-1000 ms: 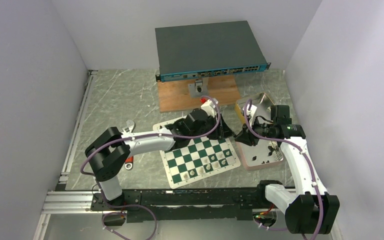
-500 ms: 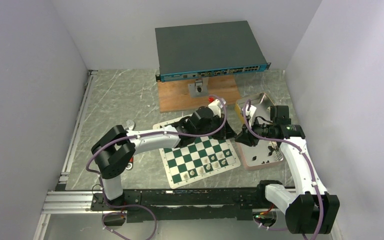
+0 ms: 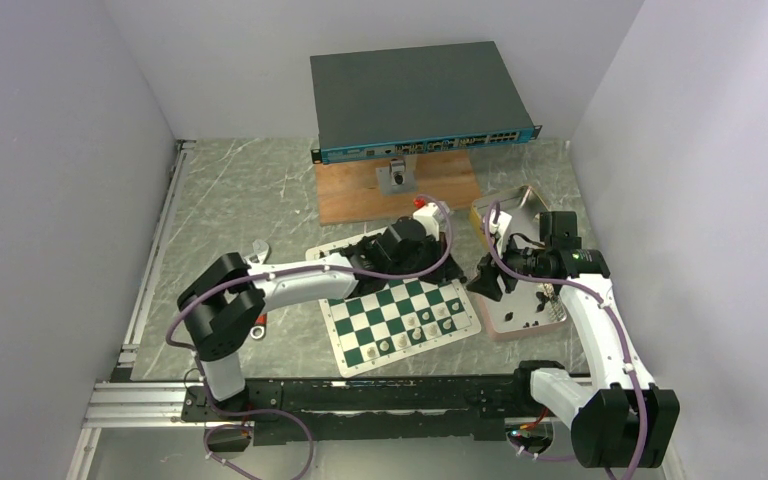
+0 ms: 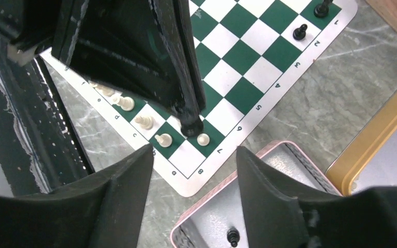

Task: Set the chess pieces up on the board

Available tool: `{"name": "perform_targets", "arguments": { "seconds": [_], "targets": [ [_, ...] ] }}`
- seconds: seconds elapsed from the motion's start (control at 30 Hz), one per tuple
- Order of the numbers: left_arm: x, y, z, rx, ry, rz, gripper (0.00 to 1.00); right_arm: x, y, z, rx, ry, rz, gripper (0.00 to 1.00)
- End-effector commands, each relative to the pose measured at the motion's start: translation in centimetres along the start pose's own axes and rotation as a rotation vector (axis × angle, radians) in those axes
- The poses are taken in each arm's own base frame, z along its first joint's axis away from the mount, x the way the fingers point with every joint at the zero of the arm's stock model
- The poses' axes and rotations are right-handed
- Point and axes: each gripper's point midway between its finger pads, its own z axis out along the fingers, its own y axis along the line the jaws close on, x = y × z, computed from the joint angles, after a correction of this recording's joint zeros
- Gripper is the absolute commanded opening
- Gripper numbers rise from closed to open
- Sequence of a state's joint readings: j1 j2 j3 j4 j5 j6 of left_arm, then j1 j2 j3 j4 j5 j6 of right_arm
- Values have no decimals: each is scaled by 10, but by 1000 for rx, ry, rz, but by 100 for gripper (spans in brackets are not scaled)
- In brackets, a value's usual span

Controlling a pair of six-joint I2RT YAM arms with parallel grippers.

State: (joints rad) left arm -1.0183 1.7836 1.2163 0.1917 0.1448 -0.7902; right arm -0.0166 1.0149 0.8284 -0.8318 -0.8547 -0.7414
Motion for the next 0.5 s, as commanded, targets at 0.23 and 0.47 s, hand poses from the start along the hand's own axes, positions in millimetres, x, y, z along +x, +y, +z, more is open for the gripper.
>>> {"name": "perform_targets", "arguments": {
  "seconds": [0.23, 0.47],
  "targets": [
    [-27, 47, -59, -283, -142, 210, 0, -10, 9, -5, -29, -38, -74, 72],
    [-32, 96, -98, -534, -165, 331, 0, -8, 7, -5, -19, -30, -75, 72]
  ]
}}
